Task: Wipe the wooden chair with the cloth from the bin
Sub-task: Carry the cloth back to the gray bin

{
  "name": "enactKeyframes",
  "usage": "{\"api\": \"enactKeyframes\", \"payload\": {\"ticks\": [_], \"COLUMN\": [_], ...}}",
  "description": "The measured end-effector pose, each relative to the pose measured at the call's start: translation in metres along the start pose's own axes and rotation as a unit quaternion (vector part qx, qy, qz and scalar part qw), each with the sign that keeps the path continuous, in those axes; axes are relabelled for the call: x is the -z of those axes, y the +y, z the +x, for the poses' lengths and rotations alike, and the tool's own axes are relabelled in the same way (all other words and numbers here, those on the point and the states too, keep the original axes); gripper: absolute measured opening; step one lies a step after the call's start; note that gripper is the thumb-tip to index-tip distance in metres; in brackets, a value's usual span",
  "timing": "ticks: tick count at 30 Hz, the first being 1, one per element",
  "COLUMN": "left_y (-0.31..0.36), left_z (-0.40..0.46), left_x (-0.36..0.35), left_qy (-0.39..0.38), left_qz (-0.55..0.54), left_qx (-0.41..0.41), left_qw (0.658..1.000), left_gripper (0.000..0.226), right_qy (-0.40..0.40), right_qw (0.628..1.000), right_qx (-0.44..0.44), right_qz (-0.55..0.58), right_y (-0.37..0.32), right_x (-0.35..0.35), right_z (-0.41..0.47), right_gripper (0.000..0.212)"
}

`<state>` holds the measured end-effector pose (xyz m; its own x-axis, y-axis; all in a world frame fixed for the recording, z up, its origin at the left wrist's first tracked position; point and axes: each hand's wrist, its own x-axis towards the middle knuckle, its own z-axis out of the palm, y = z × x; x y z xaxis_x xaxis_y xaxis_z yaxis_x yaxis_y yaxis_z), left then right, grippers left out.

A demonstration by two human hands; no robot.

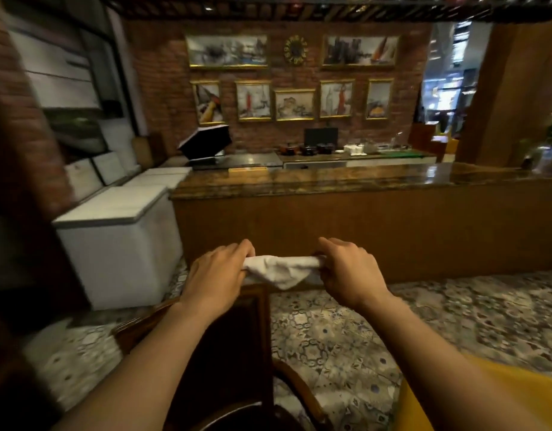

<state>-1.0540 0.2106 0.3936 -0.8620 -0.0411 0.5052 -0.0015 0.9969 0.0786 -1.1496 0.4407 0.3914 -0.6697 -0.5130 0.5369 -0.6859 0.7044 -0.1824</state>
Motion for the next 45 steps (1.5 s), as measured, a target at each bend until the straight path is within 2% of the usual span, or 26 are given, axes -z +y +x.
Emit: {"api": "enactKeyframes", "payload": {"ticks": [4,9,14,18,24,28,32,36,41,45], "left_y": [-0.062,-0.136,-0.2,-0.235,-0.253,-0.253,-0.255,-0.261,-0.268,-0.274], "left_z": [-0.064,-0.161,-0.296,-0.426,-0.621,-0.74,-0.826,-0.893,-0.956,-0.991], "left_x": [0.046,0.131,0.227,0.307,0.418,0.457,0.464,0.439,0.384,0.335], "left_qy": [0.0,0.012,0.03,0.035,0.052,0.049,0.047,0.038,0.001,-0.06], "left_qz": [0.069,0.148,0.212,0.253,0.289,0.32,0.316,0.302,0.256,0.218], "left_qx": [0.09,0.197,0.327,0.414,0.492,0.565,0.606,0.655,0.716,0.754], "left_qw": [0.994,0.969,0.921,0.874,0.82,0.759,0.728,0.692,0.65,0.616], "left_gripper": [0.023,0.025,0.022,0.021,0.023,0.028,0.027,0.027,0.037,0.051], "right_qy": [-0.017,-0.029,-0.049,-0.08,-0.113,-0.146,-0.183,-0.229,-0.296,-0.367], "right_qw": [0.994,0.973,0.931,0.888,0.823,0.777,0.741,0.713,0.683,0.658], "right_qx": [0.086,0.19,0.311,0.383,0.474,0.523,0.553,0.576,0.595,0.597], "right_qz": [0.069,0.127,0.183,0.24,0.291,0.318,0.334,0.327,0.302,0.275], "right_y": [-0.081,-0.222,-0.403,-0.552,-0.756,-0.862,-0.929,-0.969,-0.991,-0.99], "right_x": [-0.04,-0.068,-0.074,-0.068,-0.056,-0.055,-0.071,-0.106,-0.168,-0.223], "right_z": [0.024,0.04,0.023,-0.027,-0.136,-0.216,-0.281,-0.329,-0.381,-0.417], "right_gripper": [0.024,0.023,0.026,0.03,0.028,0.029,0.036,0.037,0.038,0.038]}}
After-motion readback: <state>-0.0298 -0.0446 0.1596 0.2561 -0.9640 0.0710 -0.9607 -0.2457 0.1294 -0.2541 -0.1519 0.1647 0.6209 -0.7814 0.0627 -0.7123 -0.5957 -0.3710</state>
